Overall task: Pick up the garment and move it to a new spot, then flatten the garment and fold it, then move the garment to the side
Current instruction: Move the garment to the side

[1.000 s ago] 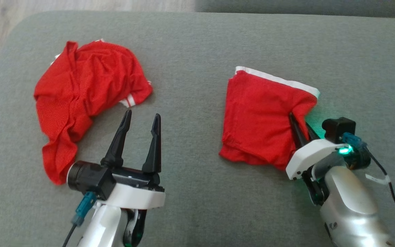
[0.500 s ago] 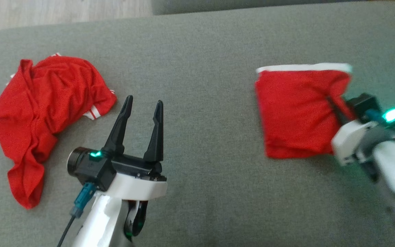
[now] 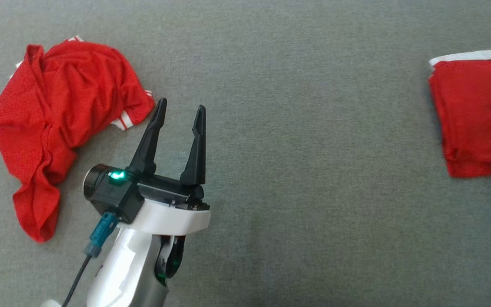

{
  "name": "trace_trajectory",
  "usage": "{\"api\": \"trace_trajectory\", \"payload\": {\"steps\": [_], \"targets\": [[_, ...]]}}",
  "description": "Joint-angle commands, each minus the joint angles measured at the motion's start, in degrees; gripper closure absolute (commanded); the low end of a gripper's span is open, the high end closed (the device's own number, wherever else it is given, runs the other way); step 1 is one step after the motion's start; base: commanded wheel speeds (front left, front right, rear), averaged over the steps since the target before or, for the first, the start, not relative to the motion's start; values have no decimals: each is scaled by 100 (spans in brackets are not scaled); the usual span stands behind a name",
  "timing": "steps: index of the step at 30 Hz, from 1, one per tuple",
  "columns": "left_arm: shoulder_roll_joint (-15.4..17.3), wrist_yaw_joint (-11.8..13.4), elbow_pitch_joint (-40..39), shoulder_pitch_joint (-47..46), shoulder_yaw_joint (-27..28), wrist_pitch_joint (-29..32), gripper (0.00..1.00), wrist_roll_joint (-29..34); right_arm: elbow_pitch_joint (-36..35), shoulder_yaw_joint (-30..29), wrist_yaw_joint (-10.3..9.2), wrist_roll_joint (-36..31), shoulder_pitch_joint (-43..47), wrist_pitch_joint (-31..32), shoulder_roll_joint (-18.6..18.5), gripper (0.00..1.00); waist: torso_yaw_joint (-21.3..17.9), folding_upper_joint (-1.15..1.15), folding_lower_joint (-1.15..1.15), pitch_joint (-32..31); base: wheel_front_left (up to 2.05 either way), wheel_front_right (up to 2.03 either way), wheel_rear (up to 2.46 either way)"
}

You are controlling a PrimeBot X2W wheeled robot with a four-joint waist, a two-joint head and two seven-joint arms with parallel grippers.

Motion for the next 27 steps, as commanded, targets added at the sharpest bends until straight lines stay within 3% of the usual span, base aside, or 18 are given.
{"api": "trace_trajectory", "payload": {"steps": [1,4,5,6,7,15,18,20,27], "targets": [[30,4,-210,-203,148,-54,0,-55,-3,-40,39,30,-35,29,-279,100,69,0,-1,58,0,0,0],[30,5,-201,-207,150,-54,0,-59,102,-108,39,52,-65,68,-292,100,94,0,-1,67,0,0,0],[30,5,-189,-208,160,-54,0,-62,188,-212,39,21,-102,65,-280,10,108,0,-1,64,0,0,0],[30,5,-189,-208,160,-54,0,-62,188,-212,39,21,-102,65,-280,10,108,0,-1,64,0,0,0],[30,3,-179,-207,169,-54,0,-61,230,-283,39,2,-115,45,-257,0,111,0,-1,54,0,0,0],[30,1,-109,-90,325,-54,0,-1,347,-1015,39,-16,-254,-358,293,0,15,0,-1,-278,0,0,0],[30,-22,-128,12,428,-54,0,39,202,-1358,39,83,-265,-600,767,0,-61,0,-1,-505,0,0,0],[30,-29,-150,144,564,-54,0,98,-105,-1624,39,122,-220,-844,1312,0,-153,0,-1,-752,0,0,0],[30,-64,-210,468,812,-54,0,209,-1096,-2290,39,266,158,-1093,2452,0,-295,0,-1,-1232,0,0,0]]}}
